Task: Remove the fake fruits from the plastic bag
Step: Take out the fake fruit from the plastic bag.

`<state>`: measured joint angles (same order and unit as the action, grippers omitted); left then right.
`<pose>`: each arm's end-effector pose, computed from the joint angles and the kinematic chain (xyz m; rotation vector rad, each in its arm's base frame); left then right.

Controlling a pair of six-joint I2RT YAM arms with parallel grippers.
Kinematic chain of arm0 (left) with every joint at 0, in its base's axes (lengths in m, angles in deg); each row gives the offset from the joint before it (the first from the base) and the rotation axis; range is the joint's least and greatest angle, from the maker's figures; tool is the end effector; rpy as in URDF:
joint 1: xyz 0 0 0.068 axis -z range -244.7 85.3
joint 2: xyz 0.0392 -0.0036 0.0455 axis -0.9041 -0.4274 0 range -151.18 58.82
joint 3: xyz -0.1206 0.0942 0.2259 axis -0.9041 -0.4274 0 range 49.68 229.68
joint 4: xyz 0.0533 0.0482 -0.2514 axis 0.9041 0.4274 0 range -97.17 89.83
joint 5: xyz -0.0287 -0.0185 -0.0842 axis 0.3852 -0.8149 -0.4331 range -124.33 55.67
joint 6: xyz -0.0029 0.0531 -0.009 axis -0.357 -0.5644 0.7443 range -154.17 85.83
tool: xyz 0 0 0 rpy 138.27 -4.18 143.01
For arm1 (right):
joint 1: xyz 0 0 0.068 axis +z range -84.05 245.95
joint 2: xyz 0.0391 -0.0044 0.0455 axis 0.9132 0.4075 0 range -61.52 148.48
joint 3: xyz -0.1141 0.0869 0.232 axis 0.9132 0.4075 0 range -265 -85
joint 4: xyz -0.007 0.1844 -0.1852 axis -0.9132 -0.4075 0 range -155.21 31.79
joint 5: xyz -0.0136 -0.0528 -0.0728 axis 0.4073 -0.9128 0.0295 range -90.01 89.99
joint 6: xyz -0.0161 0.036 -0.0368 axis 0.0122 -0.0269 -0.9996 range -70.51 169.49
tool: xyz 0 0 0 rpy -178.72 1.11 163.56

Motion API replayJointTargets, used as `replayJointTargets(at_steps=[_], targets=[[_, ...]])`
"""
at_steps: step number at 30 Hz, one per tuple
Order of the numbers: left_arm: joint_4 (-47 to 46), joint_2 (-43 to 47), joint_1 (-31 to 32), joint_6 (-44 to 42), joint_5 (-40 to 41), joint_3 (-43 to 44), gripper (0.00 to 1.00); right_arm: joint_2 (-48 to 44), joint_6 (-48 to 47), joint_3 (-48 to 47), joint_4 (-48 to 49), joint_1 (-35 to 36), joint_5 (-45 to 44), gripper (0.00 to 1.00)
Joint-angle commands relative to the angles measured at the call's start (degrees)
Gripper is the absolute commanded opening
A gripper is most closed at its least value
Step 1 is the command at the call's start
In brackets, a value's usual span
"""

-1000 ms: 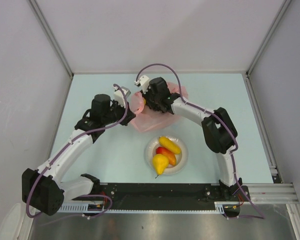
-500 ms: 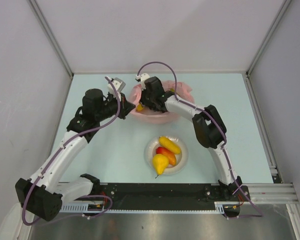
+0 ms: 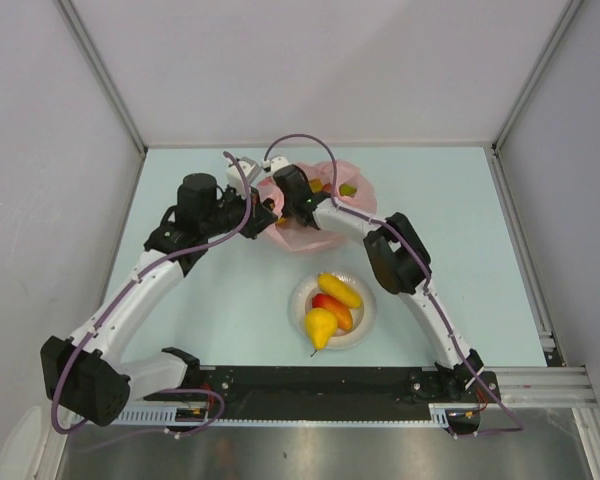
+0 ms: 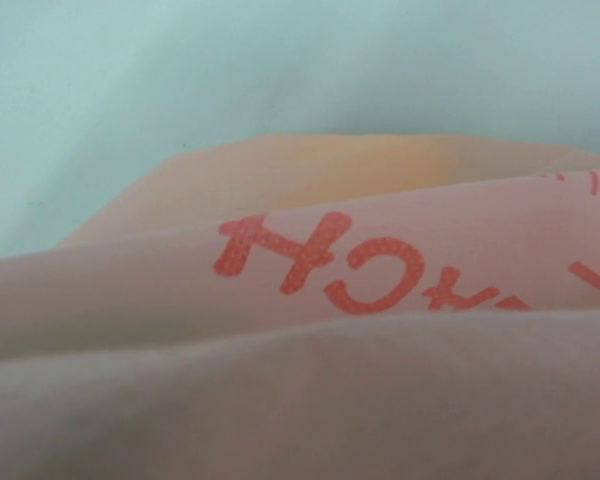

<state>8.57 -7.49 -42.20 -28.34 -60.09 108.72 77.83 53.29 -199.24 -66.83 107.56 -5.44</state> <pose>0.2363 -0.1146 0.3424 0.5855 1.9221 -0.7621 0.4199 0.3683 0.1750 -0.6533 2.0776 0.3541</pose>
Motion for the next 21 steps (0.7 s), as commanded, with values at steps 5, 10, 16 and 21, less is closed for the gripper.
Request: replayJointTargets(at_steps=[5,10,16,21], targets=[[-3.3,-0.2,0.3,0.4,-1.1,0.5,0.00,1.0,-5.6,-2.2,5.3,-0.1,-1.9,0.58],[-4.8,-0.4,0.2,0.0,0.4,-0.8,0.00,-4.3,-8.8,-1.3,3.3,-1.1,2.2,0.34],[-9.5,-2.2,-1.7,0.0,0.4,-1.5,0.00,-16.4,-11.5,5.8,0.1,-2.9,8.8,0.21],[-13.4,-3.8,-2.4,-0.6,-0.3,-2.1,0.00,-26.4,-15.8,14.5,-3.6,-4.0,13.1,0.21]])
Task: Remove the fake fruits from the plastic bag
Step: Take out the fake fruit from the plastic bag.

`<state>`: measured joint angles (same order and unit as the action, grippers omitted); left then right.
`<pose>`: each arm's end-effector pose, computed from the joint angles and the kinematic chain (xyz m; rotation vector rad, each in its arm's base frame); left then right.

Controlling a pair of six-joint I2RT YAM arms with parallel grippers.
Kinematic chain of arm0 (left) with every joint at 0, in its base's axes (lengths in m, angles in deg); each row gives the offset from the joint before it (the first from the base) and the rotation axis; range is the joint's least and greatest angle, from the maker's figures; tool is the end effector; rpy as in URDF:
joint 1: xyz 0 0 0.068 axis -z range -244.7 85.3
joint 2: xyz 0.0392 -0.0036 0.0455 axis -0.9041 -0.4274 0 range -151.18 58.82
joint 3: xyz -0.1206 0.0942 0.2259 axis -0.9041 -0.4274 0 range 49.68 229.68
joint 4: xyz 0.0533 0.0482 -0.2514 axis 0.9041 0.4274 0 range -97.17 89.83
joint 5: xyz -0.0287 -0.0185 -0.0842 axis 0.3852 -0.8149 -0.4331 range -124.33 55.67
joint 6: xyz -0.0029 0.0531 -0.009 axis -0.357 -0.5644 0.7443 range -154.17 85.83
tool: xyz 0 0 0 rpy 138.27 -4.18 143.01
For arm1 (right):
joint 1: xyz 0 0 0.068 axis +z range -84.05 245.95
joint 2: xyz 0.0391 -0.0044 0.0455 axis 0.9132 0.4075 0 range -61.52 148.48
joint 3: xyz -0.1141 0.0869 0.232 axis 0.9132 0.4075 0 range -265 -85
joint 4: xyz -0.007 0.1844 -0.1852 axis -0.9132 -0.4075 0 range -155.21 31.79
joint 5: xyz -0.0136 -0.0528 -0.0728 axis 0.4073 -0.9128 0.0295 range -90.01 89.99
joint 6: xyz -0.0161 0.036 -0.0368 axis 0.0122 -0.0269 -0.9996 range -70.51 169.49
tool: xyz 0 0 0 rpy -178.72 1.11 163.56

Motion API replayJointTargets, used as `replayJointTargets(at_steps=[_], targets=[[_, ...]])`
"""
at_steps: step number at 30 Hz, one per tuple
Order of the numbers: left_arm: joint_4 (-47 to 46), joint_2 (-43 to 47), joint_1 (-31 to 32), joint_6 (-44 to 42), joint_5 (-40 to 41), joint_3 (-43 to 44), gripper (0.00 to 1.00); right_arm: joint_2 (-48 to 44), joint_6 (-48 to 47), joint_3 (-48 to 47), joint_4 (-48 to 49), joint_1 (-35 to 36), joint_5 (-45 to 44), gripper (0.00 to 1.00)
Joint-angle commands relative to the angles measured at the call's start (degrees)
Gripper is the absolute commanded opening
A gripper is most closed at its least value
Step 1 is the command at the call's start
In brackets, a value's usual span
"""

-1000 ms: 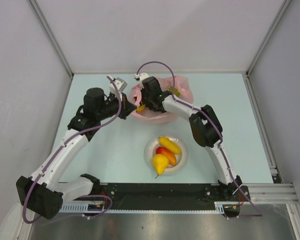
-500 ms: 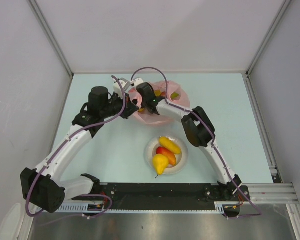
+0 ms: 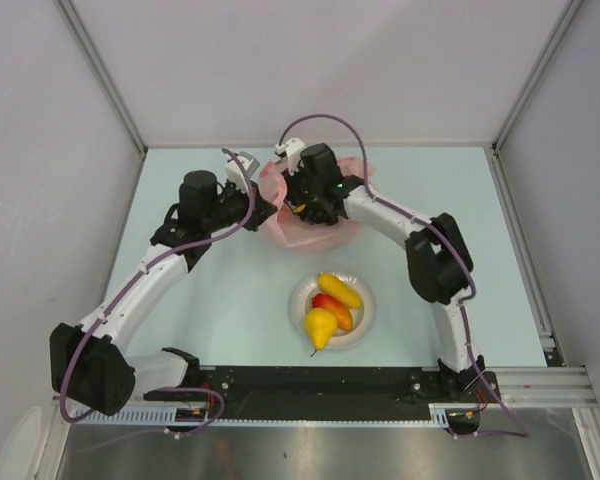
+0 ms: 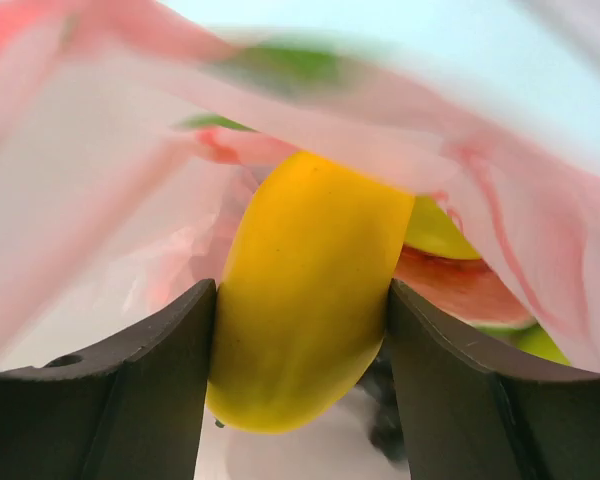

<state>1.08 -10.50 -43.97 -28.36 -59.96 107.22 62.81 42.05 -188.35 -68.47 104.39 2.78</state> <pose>0.2551 -0.1130 0.3330 0.5553 1.8737 -0.7372 0.4006 0.3201 0.2429 -0.8603 1.9570 0.3717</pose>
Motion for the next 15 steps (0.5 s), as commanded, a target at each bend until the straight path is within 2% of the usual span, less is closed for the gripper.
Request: replayJointTargets(at_steps=[1,4,10,12,15], targets=[[-7.9,-1.7,-0.7,-0.5,-0.7,-0.7,0.00,-13.8,-5.6,4.3,-3.2,-0.8,5.4,0.20],[-13.1,-3.7,-0.6,1.4,-1.4,-0.6,0.00,-17.7,-7.4,6.7,-8.6,-1.4,9.2,0.21],[-17.3,-6.9,0.0,2.0,-0.3,1.5,0.00,-31.6,-11.4,15.4,-15.2,-3.2,17.1,0.21],[-17.6,-7.0,0.1,2.1,0.7,1.5,0.00,-37.7,-15.7,18.4,-17.9,-2.8,17.8,0.21],[-18.3,-7.1,0.2,3.2,0.4,1.4,0.01,-43.2,-17.4,24.2,-20.1,-2.8,15.1,0.22]])
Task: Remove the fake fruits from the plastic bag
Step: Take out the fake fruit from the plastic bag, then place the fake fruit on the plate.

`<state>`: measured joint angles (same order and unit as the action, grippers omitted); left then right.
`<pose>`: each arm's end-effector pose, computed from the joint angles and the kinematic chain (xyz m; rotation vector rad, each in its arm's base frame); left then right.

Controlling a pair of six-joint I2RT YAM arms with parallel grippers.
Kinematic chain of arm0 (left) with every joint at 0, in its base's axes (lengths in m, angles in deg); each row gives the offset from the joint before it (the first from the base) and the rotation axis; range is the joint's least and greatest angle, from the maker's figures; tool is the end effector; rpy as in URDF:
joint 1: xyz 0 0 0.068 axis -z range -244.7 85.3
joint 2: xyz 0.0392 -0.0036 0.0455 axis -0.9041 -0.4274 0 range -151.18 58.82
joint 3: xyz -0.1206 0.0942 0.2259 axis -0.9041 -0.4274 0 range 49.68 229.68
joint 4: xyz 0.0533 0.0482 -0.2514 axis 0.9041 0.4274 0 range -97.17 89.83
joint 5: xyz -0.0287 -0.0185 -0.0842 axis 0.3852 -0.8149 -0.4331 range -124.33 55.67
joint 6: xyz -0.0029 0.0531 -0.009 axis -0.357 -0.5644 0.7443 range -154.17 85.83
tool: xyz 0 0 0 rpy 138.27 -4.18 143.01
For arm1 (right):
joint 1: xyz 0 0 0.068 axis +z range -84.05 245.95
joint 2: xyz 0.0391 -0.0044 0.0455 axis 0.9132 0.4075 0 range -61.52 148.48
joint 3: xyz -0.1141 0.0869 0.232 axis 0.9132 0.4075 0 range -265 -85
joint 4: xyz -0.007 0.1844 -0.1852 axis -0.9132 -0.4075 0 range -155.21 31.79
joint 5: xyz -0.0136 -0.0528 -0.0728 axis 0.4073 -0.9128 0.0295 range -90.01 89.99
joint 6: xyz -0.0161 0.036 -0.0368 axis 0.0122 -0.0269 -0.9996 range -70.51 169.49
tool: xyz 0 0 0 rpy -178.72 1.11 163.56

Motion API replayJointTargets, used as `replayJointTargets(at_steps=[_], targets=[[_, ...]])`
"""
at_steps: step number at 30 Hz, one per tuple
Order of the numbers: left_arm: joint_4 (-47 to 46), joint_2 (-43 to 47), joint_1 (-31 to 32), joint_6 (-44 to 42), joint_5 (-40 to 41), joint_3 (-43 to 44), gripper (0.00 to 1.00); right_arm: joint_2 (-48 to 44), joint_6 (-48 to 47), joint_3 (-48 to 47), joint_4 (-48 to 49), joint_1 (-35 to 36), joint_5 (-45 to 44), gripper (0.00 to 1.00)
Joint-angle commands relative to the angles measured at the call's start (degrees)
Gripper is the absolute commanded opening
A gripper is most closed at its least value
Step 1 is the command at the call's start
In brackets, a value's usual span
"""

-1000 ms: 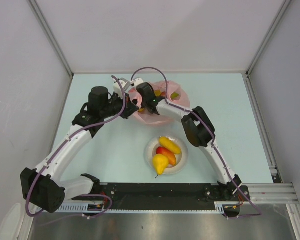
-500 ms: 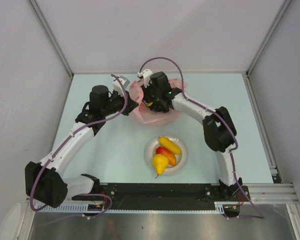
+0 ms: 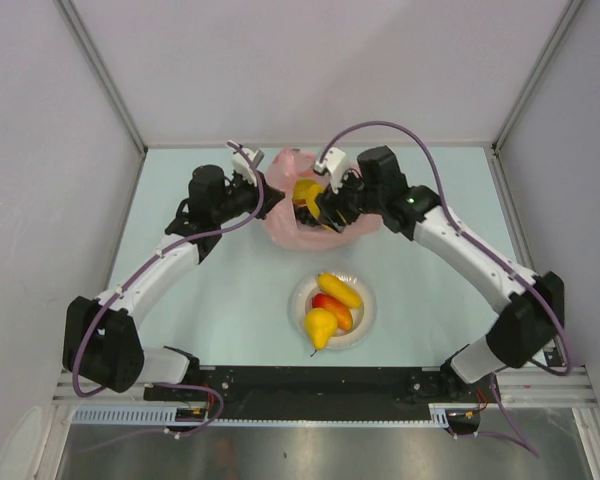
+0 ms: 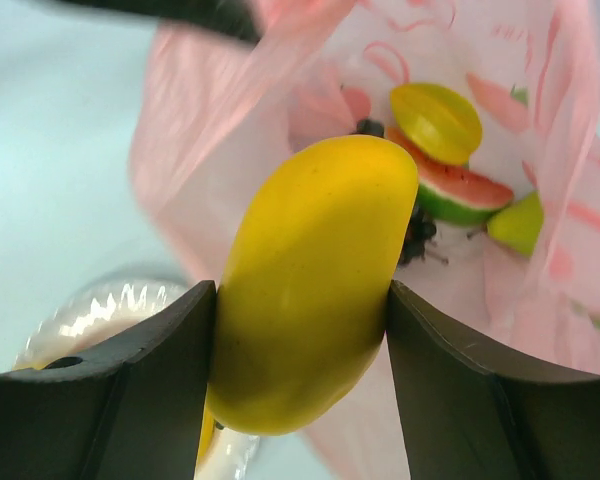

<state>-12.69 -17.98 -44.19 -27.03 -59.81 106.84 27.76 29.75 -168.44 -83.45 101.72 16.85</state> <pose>0.2883 -0.1242 0.3189 0.5329 1.7779 -0.7417 0.2854 0.2182 0.3564 -1.1424 1.7902 0.4772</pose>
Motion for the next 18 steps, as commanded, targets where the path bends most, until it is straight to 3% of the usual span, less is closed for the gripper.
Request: replayJointTargets(at_steps=[1,5,13,18], targets=[[-4.8,0.5,0.5,2.2,0.0,1.8,0.00,-8.8,-4.8,4.8,-6.2,-0.3,-1.2,0.21],[-1.9,0.9,1.6,3.3,1.4,2.4,0.00,-14.0,-6.5,7.8,-9.3,0.7,0.1,0.19],[4.4,2.9,2.3,0.2,2.5,2.9,0.00,-33.7,-37.2,25.8,-14.6,7.0,5.1,0.19],[8.3,4.4,1.5,-2.0,2.7,3.2,0.00,-39.9,-44.6,37.4,-13.6,7.0,8.4,0.20]])
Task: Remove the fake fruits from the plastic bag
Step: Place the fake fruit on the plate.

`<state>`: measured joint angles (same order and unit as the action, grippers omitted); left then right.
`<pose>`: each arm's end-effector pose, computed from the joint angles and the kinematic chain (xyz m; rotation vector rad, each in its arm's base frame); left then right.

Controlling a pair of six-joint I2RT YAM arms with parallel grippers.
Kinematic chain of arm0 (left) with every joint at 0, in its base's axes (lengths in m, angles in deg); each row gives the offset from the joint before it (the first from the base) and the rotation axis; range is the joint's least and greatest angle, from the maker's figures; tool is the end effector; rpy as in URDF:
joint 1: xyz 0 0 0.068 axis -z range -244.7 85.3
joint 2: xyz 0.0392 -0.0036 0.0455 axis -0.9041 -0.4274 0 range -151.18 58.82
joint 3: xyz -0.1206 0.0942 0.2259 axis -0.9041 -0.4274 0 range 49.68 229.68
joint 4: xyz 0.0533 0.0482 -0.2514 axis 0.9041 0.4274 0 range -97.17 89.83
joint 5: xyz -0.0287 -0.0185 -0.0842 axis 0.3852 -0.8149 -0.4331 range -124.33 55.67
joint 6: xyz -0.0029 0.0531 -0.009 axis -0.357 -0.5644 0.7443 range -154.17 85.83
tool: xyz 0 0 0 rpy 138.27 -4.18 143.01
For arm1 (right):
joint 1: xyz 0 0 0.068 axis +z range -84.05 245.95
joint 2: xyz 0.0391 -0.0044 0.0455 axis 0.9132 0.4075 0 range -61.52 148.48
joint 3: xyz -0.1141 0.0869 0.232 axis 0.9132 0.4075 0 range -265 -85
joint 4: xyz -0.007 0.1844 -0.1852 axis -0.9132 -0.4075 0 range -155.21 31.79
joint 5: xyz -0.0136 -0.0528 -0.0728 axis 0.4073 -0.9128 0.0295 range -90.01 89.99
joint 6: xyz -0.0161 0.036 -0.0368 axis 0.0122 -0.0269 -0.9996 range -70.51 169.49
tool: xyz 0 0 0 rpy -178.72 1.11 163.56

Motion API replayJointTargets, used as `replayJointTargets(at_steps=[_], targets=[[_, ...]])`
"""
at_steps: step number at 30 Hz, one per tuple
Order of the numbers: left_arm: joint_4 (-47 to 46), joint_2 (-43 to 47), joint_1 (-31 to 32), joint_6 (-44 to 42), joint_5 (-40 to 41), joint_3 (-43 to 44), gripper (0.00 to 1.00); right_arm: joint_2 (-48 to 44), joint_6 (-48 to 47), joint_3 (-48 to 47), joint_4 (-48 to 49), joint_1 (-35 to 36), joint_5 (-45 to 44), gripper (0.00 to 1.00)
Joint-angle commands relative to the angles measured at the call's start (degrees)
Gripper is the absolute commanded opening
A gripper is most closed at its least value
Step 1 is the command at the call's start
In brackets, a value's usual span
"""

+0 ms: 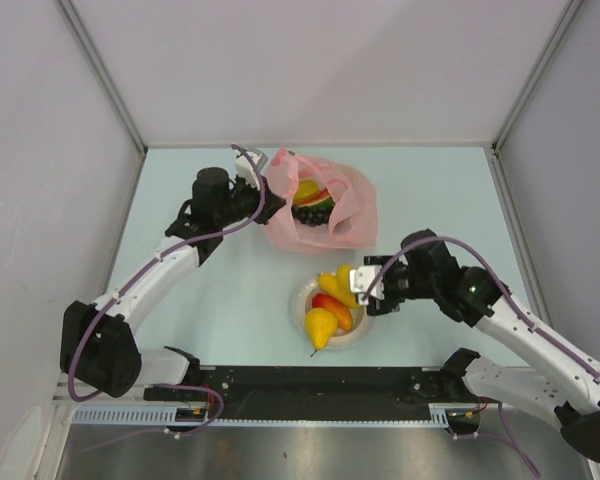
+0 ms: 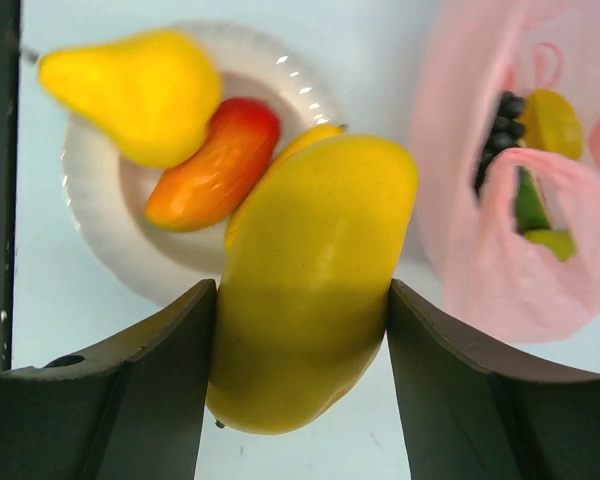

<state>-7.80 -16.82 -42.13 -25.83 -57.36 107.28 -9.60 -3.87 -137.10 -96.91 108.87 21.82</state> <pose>0.2790 -0.1310 0.3186 0.5166 1.8467 -0.7435 0.1271 0.1361 0.3153 -1.7723 1.3135 0.3254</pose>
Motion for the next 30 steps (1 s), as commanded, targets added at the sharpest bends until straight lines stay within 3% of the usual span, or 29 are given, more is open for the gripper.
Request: replayJointTargets(at_steps=[1,5,8,19,23,26,29,30], targets=[[4.4,3.5,-0.9,-4.3,0.0,2.9,0.00,-2.6,-8.3,6.8,2.1,-0.3,3.5,0.20],[11.2,3.3,-2.8,-6.0,1.7,5.7,0.00,-0.3,3.2,8.6,8.1,-1.0,-0.1,0.20],[11.3,4.6,-3.1,-6.7,-0.3,5.3,0.00,1.2,7.6,10.7,12.9,-1.1,-3.4,0.20],[10.5,7.6,-3.2,-6.6,-2.2,2.5,0.00,15.0,11.0,13.2,29.6,-2.5,-10.1,0.21],[10.3,8.6,-3.2,-6.1,-2.9,2.0,0.00,17.3,11.1,13.2,31.1,-3.0,-10.0,0.23],[10.0,8.8,-3.3,-5.6,-3.4,1.6,0.00,17.2,12.2,13.2,30.0,-2.7,-9.9,0.31],[8.9,8.8,-3.4,-4.9,-3.7,1.0,0.00,16.3,12.8,13.2,28.1,-2.1,-9.2,0.50],[8.6,8.8,-3.5,-4.7,-3.7,0.6,0.00,15.9,13.4,13.2,27.7,-1.9,-9.5,0.67]])
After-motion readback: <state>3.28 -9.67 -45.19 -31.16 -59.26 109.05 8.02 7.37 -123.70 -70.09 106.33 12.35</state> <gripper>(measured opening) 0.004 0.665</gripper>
